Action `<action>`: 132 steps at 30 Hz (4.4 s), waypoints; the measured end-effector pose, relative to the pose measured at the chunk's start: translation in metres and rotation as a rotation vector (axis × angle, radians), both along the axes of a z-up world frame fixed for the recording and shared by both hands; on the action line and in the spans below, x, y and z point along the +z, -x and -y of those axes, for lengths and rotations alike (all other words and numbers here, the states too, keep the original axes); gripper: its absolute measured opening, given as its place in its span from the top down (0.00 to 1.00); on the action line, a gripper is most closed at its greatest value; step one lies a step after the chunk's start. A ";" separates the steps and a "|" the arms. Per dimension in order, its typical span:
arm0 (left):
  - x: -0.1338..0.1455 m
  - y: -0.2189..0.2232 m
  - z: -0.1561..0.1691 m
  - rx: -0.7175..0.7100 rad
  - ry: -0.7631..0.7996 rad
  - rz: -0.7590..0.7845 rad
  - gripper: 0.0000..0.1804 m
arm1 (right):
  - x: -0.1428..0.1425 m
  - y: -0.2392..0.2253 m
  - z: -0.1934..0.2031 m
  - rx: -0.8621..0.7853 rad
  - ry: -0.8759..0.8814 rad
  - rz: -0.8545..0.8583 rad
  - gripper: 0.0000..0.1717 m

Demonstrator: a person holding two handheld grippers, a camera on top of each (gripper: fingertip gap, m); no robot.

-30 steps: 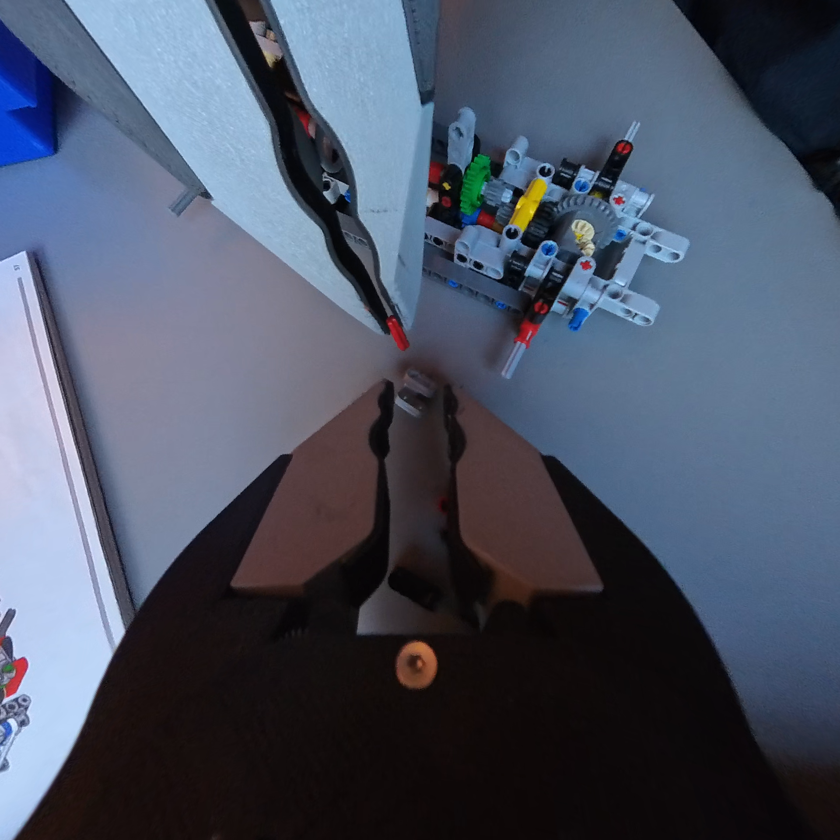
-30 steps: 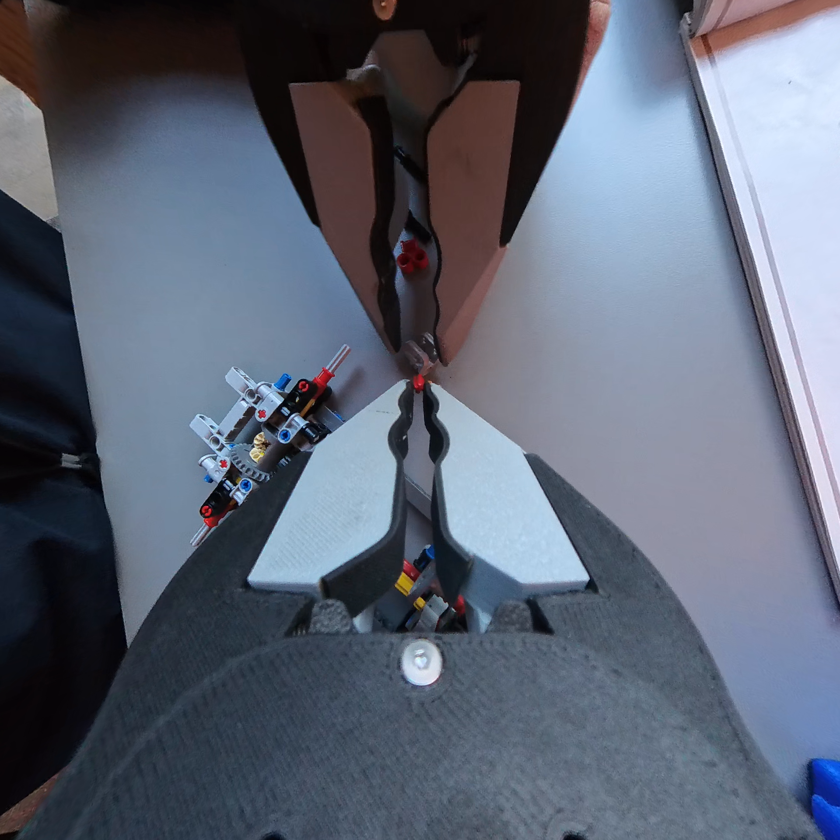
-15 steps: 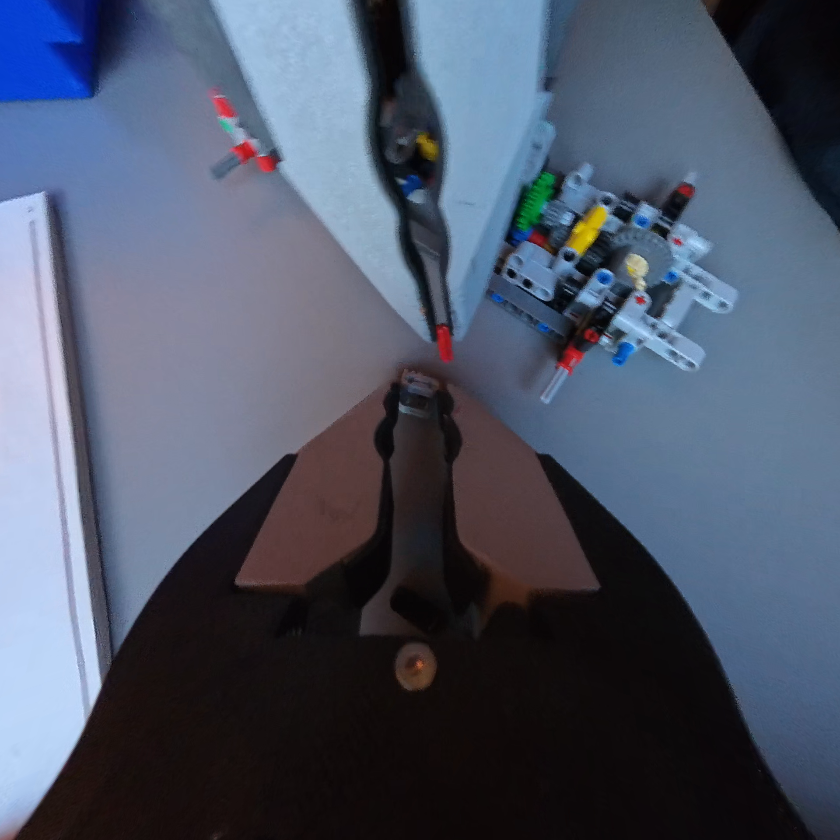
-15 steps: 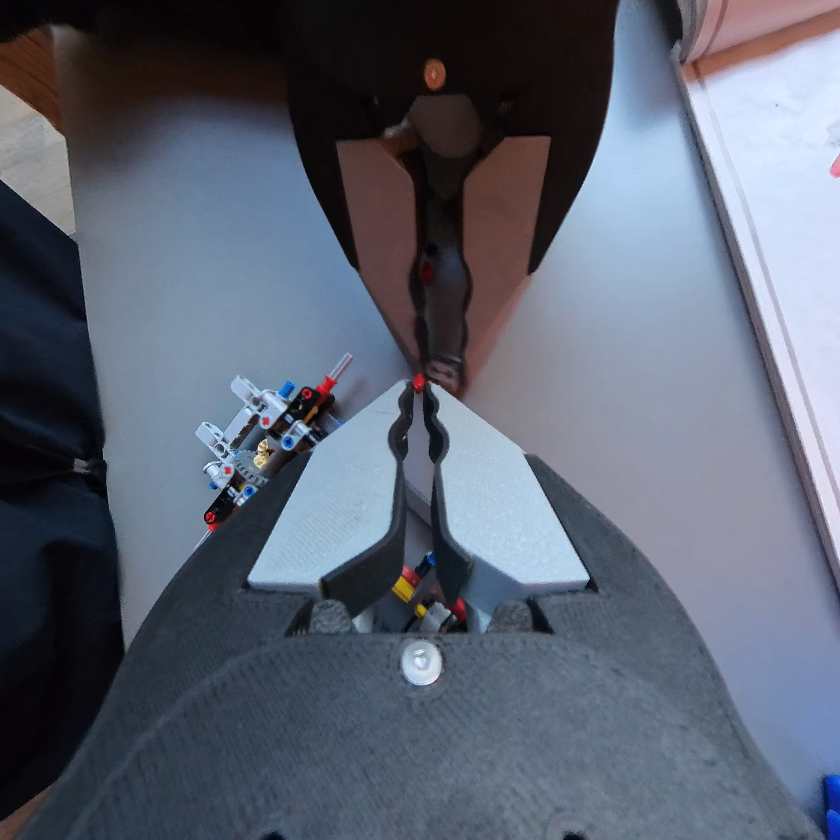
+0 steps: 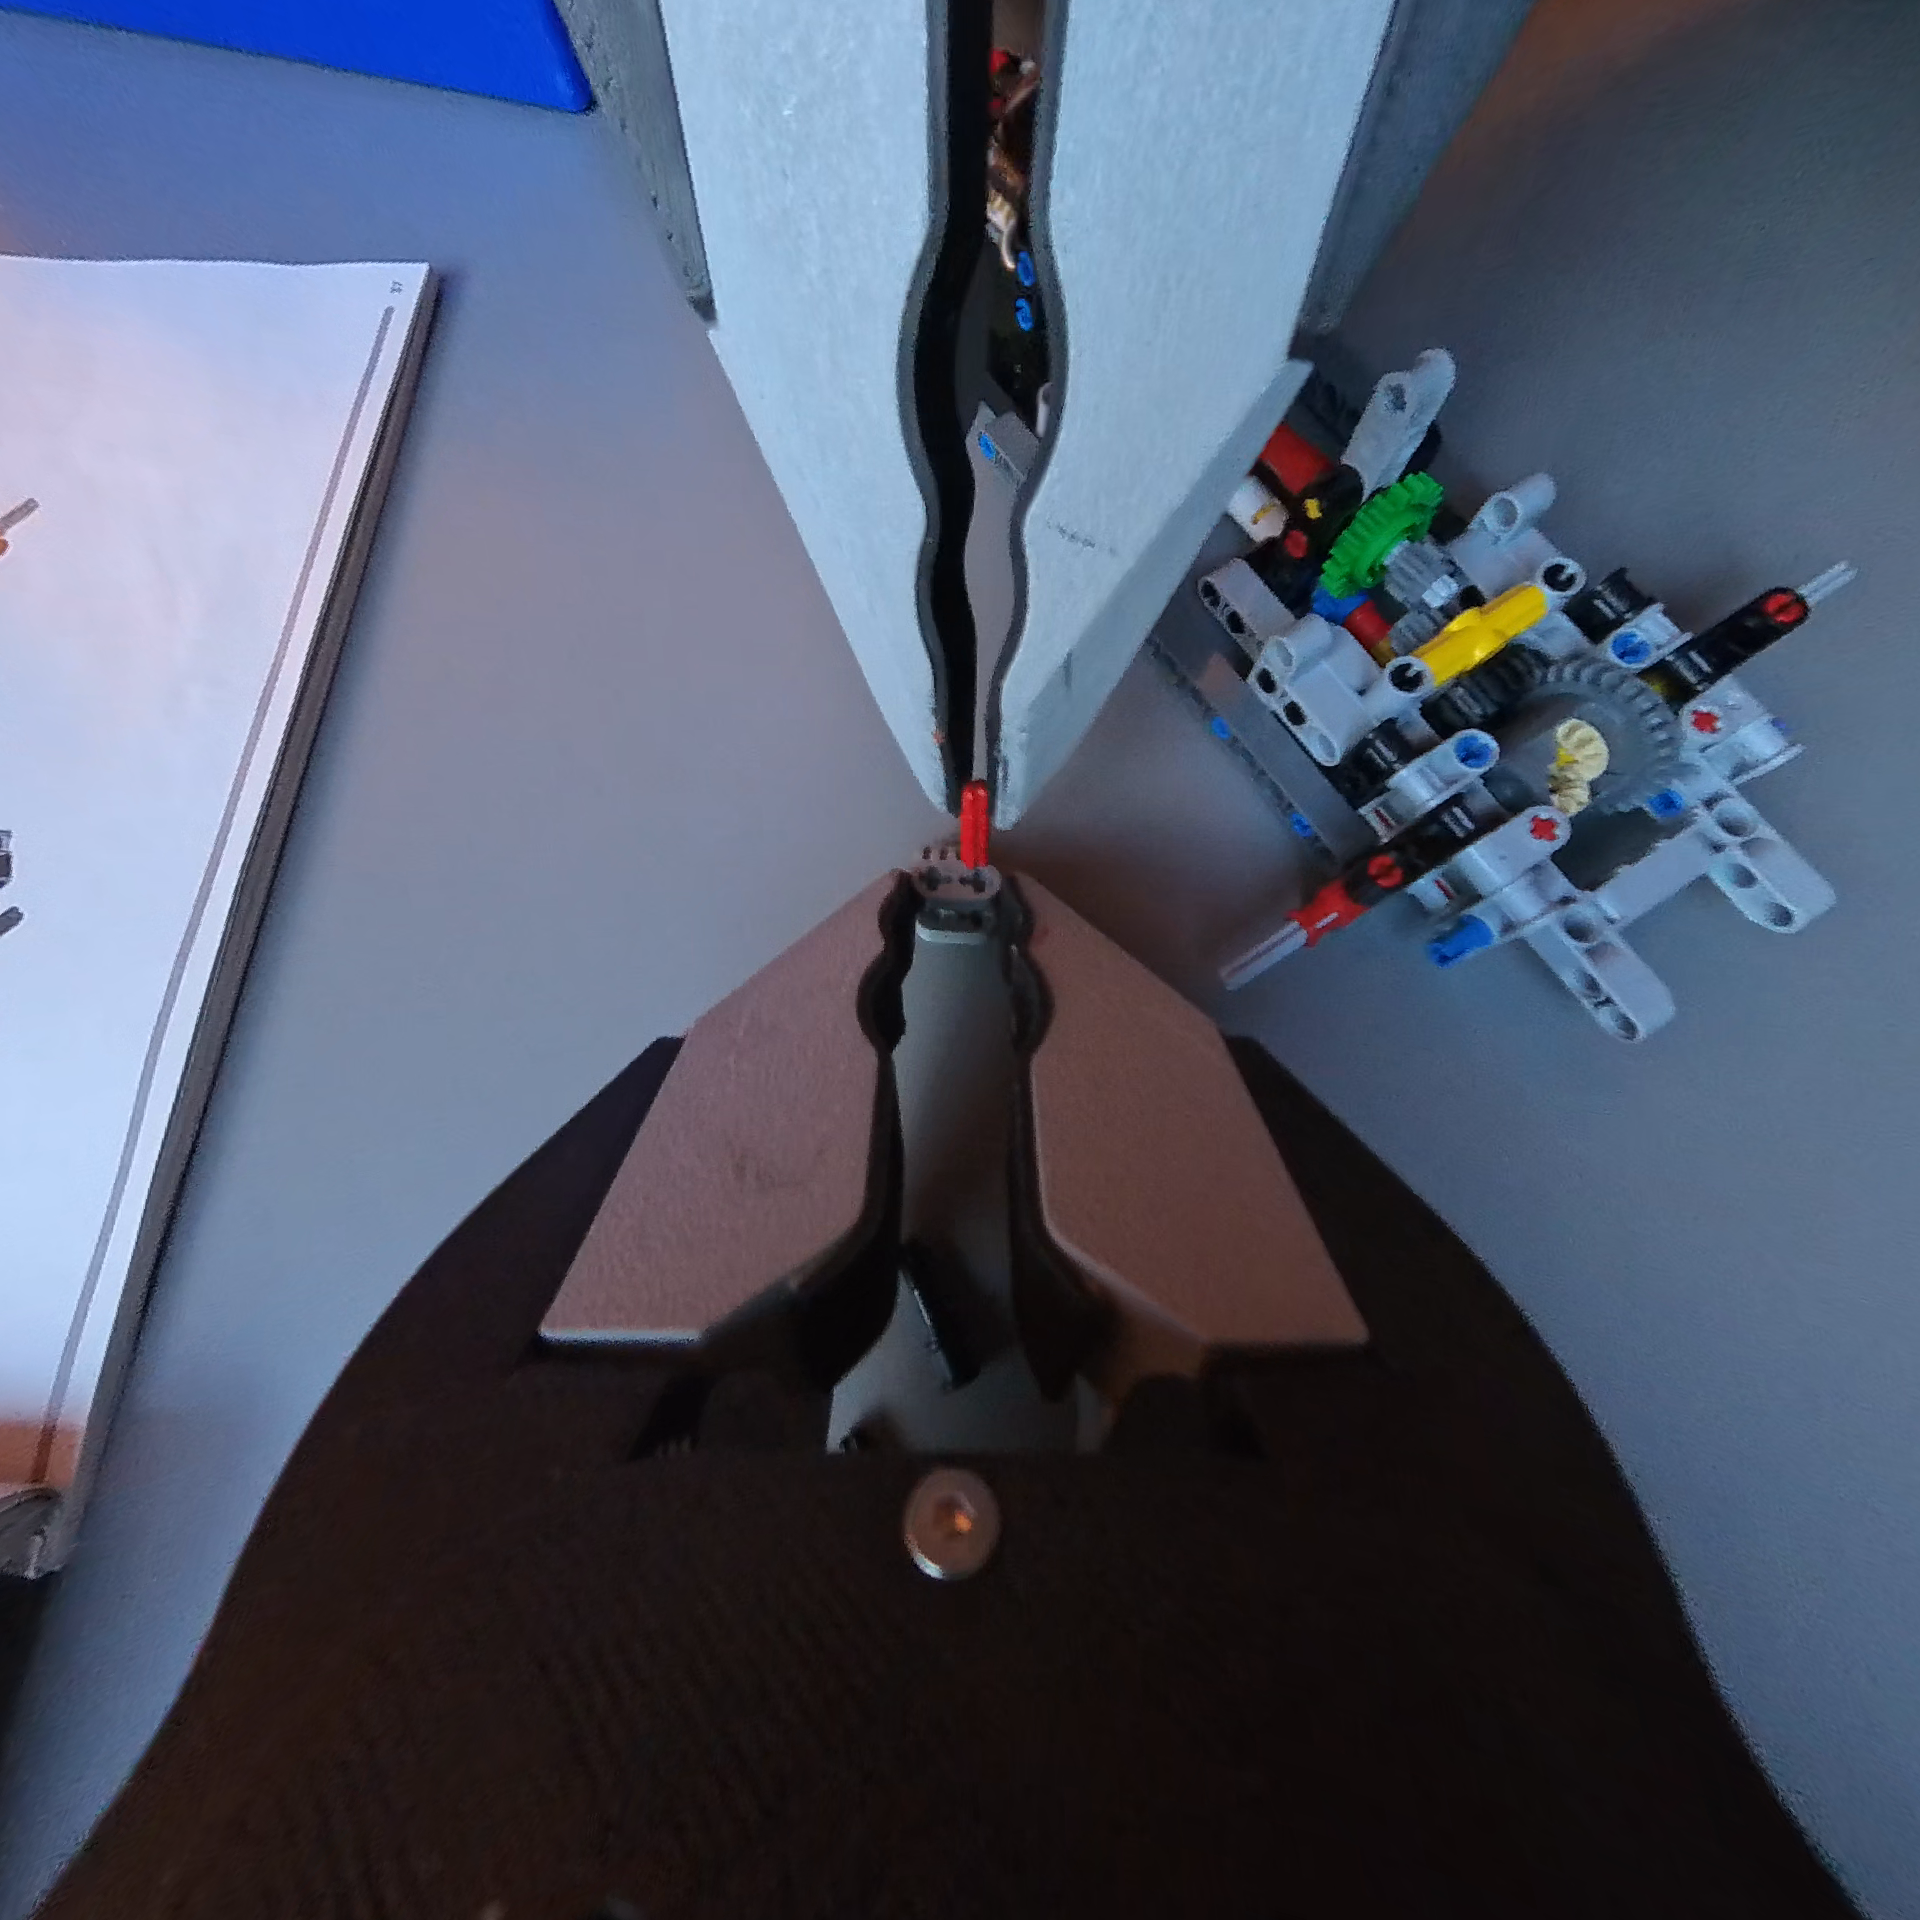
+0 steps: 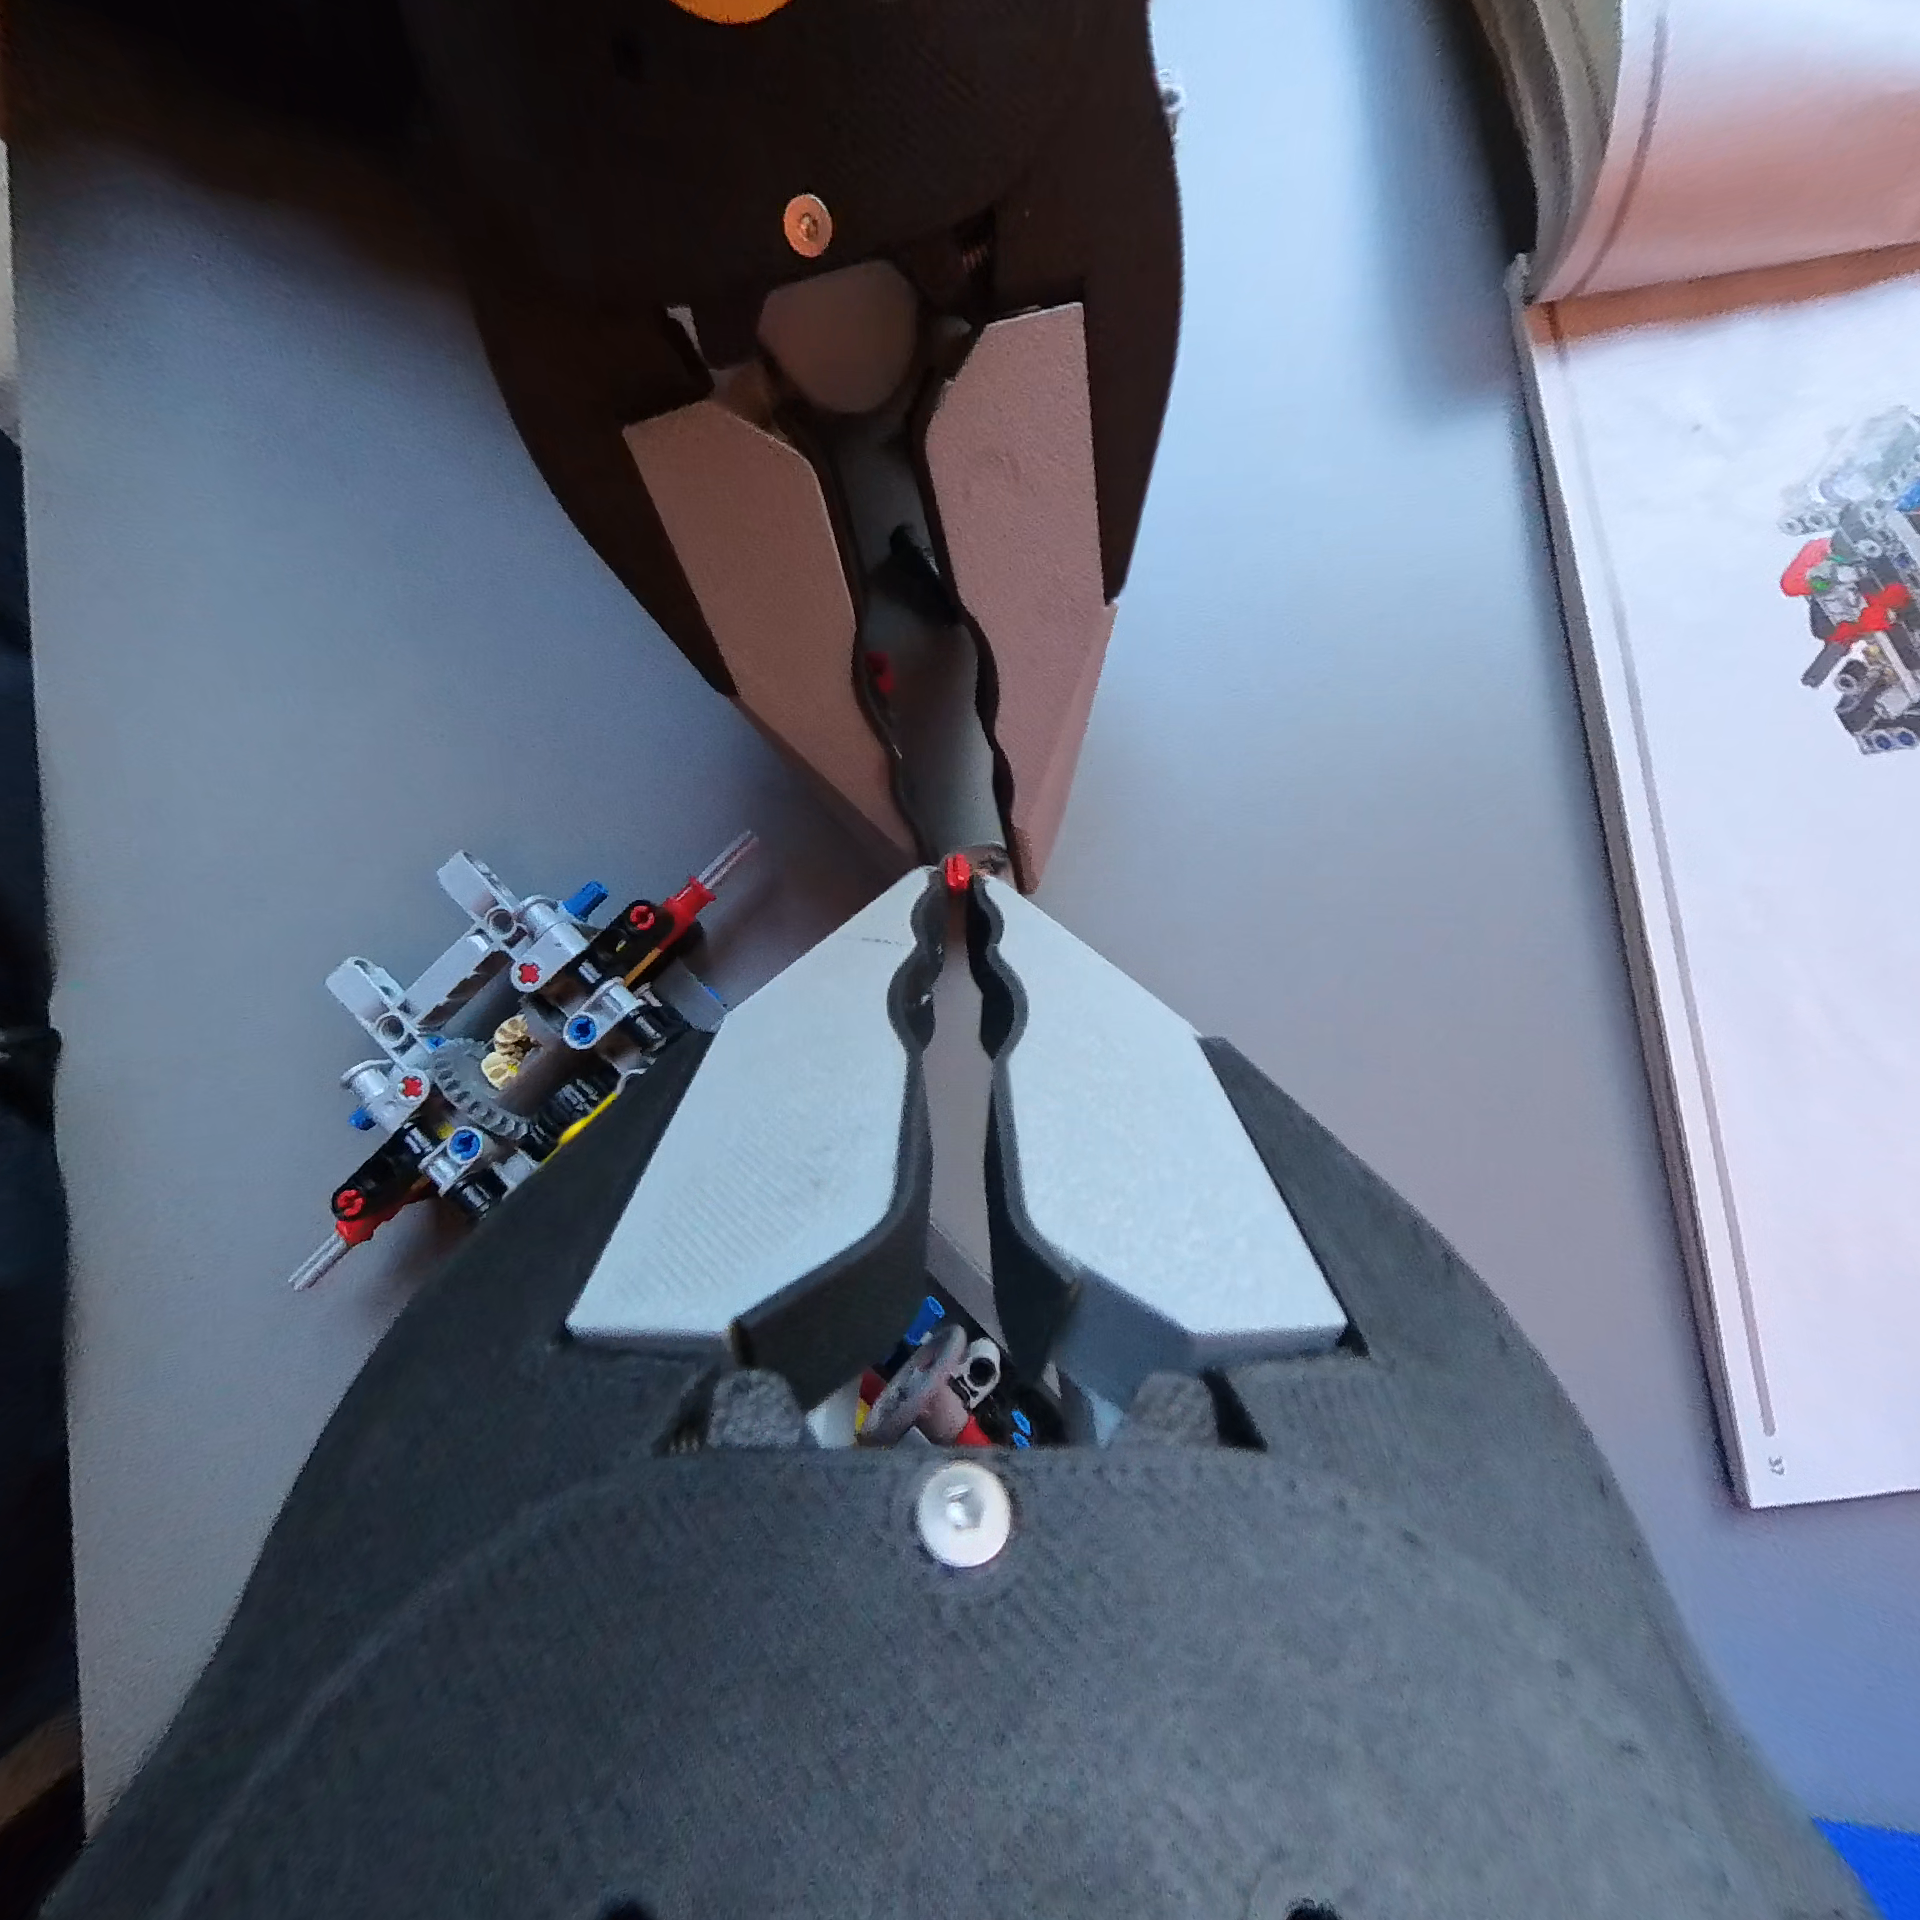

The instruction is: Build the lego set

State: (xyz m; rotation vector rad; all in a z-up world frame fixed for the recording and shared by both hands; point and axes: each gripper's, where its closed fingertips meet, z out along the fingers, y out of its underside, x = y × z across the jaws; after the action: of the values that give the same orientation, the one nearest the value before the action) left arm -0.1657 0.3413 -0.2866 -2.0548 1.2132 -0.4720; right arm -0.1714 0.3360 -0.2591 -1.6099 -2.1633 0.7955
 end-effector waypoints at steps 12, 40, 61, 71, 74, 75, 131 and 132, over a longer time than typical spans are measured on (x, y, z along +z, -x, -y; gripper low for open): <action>0.000 -0.001 0.000 -0.006 -0.019 -0.010 0.92 | -0.007 0.000 0.002 0.088 -0.129 0.066 1.00; -0.001 -0.001 0.000 -0.021 -0.022 -0.005 0.92 | -0.010 -0.002 0.003 0.521 -0.598 0.206 1.00; -0.001 0.001 -0.003 0.018 0.025 0.021 0.92 | -0.011 0.002 0.000 0.304 -0.452 0.266 1.00; -0.001 0.002 -0.003 0.031 0.024 0.019 0.92 | -0.011 0.003 -0.001 0.353 -0.561 0.293 1.00; -0.001 0.002 -0.003 0.033 0.024 0.020 0.92 | -0.011 0.003 -0.001 0.328 -0.544 0.285 1.00; -0.001 0.002 -0.003 0.033 0.028 0.022 0.92 | -0.011 0.003 -0.001 0.317 -0.540 0.284 1.00; -0.001 0.001 -0.003 0.033 0.028 0.026 0.92 | -0.004 0.004 0.001 0.190 -0.196 -0.004 1.00; -0.001 0.001 -0.003 0.033 0.027 0.026 0.92 | -0.004 0.004 0.001 0.192 -0.198 0.000 1.00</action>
State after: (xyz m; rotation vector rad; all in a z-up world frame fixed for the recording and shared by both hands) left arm -0.1672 0.3446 -0.2876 -2.0823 1.1625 -0.5006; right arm -0.1754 0.3349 -0.2632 -1.3217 -2.3403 0.6104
